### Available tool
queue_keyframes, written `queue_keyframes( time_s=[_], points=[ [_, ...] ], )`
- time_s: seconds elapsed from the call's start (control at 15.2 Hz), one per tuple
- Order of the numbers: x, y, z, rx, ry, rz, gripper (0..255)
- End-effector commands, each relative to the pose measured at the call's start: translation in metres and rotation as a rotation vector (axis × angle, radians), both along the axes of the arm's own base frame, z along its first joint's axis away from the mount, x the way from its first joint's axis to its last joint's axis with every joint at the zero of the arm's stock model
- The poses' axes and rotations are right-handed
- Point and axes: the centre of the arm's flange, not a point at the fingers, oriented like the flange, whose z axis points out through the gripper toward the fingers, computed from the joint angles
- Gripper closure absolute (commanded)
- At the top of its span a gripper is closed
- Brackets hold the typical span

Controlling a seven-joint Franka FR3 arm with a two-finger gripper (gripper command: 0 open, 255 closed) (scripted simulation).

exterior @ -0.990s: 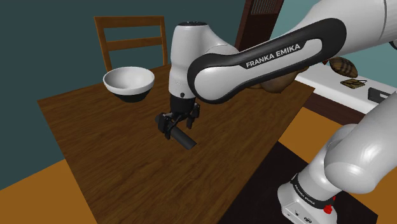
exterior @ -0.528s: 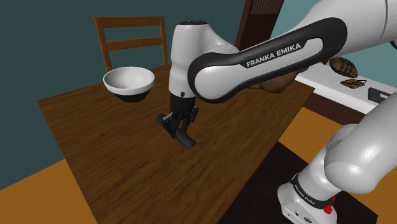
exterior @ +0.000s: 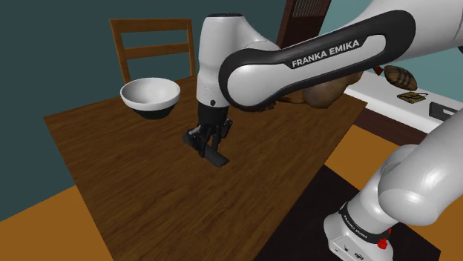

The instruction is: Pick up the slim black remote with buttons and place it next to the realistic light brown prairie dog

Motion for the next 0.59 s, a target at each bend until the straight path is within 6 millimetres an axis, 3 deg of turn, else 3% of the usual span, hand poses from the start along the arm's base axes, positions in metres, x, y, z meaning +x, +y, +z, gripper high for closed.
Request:
queue_keyframes(
  time_s=[0.0, 0.53],
  points=[
    [0.0, -0.001, 0.011, 0.0, 0.0, 0.0, 255],
    [0.0, -0.001, 0.053, 0.0, 0.0, 0.0, 255]
  ],
)
